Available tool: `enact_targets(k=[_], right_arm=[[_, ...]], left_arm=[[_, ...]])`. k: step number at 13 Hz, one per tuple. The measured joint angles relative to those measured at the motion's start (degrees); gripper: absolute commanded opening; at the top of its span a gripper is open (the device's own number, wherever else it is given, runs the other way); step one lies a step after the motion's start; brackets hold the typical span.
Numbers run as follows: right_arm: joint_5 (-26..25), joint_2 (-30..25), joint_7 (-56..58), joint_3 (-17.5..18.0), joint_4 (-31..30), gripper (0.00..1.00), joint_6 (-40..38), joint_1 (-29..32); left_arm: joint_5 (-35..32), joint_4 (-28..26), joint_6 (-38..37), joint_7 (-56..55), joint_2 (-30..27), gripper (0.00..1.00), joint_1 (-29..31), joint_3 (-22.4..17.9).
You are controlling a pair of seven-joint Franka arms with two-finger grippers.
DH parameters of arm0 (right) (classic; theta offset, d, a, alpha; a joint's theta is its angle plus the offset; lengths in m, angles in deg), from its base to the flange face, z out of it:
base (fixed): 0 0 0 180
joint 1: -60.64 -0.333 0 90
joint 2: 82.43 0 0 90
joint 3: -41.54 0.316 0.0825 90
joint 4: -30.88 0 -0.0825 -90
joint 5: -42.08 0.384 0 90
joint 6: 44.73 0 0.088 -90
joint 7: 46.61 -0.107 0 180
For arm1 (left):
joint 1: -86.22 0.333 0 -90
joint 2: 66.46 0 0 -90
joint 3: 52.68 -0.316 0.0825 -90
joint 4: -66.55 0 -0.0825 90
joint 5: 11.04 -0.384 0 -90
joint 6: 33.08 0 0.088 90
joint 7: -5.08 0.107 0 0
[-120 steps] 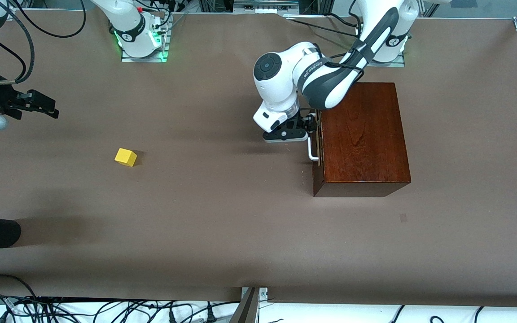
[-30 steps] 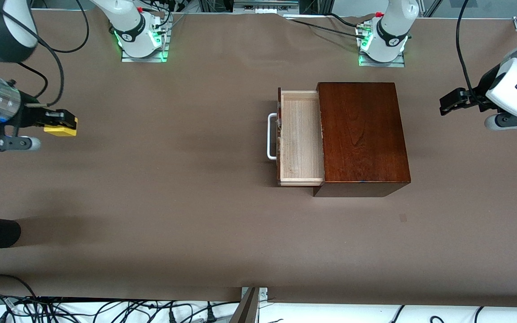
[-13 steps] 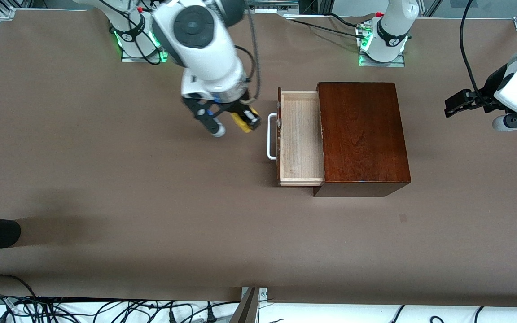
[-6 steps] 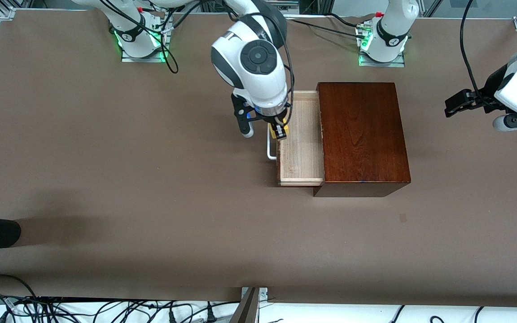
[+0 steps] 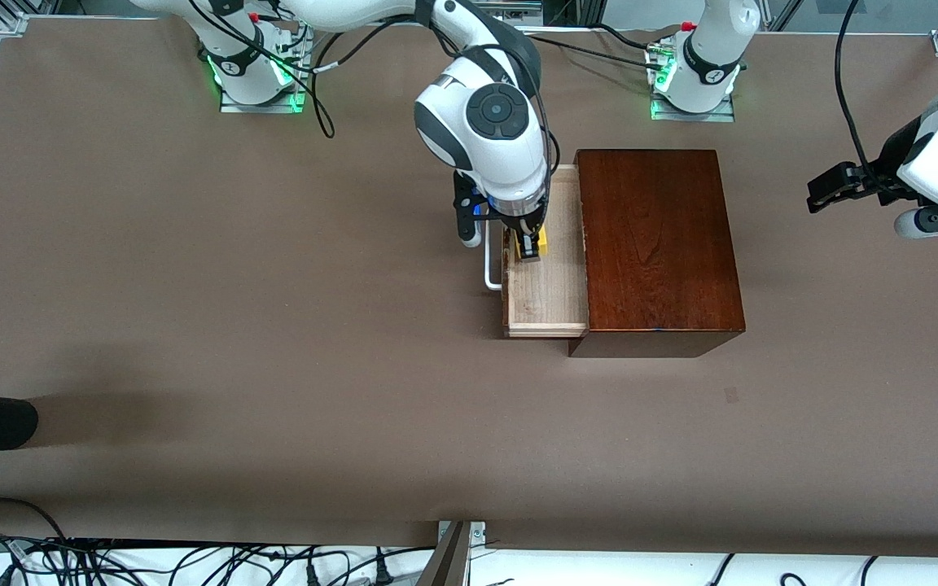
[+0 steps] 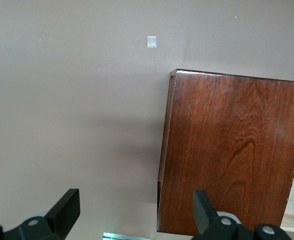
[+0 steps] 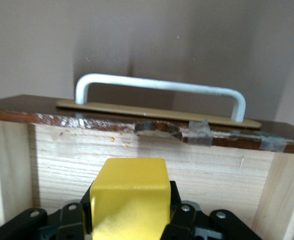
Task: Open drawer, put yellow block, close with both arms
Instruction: 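Carry the yellow cube with the right gripper over the open drawer, then lower the cube into the drawer and open the right gripper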
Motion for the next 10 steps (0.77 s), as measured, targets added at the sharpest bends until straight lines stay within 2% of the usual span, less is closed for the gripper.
enact_targets(k=[3, 5, 6, 7, 10], right_arm=[[0.0, 2.1, -2.1, -0.2, 0.6, 0.22, 2.1, -1.7], [-0.1, 3.4, -2.8, -0.6, 0.6, 0.29, 3.9, -2.3], [-0.2, 3.9, -2.9, -0.7, 0.7, 0.69, 4.2, -2.3], [-0.2, 4.2, -2.9, -0.8, 0.7, 1.00, 4.3, -2.3], [-0.3, 4.5, -2.9, -1.0, 0.7, 1.00, 4.5, -2.3]], left_arm=[[0.0, 0.0, 0.0, 0.0, 0.0, 1.00, 0.0, 0.0], [0.0, 0.0, 0.0, 0.0, 0.0, 1.00, 0.0, 0.0], [0.0, 0.0, 0.0, 0.0, 0.0, 1.00, 0.0, 0.0], [0.0, 0.0, 0.0, 0.0, 0.0, 1.00, 0.0, 0.0], [0.0, 0.0, 0.0, 0.0, 0.0, 1.00, 0.0, 0.0]])
